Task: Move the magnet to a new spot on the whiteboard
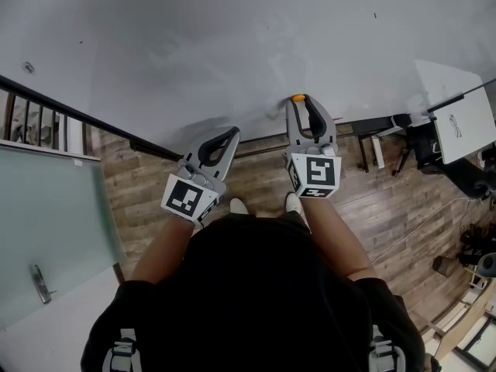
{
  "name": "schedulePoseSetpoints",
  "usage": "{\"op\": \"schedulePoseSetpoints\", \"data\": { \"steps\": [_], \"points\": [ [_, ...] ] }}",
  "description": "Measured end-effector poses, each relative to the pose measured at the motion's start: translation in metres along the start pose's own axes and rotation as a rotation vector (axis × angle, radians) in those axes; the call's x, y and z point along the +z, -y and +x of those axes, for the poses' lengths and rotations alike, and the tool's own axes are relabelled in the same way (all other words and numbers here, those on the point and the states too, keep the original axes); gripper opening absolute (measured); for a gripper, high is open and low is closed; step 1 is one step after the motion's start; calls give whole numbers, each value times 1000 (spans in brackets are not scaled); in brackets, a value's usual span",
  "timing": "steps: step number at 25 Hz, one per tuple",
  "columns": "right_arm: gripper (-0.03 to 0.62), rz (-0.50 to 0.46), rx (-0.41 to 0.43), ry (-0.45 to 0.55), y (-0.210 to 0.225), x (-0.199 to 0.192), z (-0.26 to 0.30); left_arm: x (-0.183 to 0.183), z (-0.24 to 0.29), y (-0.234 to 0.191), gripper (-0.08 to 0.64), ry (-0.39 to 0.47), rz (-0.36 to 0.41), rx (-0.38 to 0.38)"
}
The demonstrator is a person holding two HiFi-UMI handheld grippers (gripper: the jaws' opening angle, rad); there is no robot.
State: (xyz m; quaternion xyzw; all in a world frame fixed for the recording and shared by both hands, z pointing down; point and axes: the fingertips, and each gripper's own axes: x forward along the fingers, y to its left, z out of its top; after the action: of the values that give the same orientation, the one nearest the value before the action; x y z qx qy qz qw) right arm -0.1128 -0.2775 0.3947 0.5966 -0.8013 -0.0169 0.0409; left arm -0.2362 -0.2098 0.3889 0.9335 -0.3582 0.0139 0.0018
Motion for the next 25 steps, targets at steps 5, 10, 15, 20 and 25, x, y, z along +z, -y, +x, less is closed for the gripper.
{"op": "schedulePoseSetpoints", "data": {
  "steps": [5,10,15,20,25],
  "points": [
    [117,-16,37,11,-7,5,-5,1,-1,-4,2,6,3,1],
    [117,-13,133,-1,-22,5,-15,2,-3,-10,2,8,7,21],
    [117,-12,225,6,-38,7,-23,-1,-7,-14,2,1,9,34],
    [118,31,326,47,-51,14,-32,-3,-12,-16,2,-7,15,45],
    [118,28,411,76,-65,19,-42,-5,-17,-16,2,-12,20,46]
  ]
}}
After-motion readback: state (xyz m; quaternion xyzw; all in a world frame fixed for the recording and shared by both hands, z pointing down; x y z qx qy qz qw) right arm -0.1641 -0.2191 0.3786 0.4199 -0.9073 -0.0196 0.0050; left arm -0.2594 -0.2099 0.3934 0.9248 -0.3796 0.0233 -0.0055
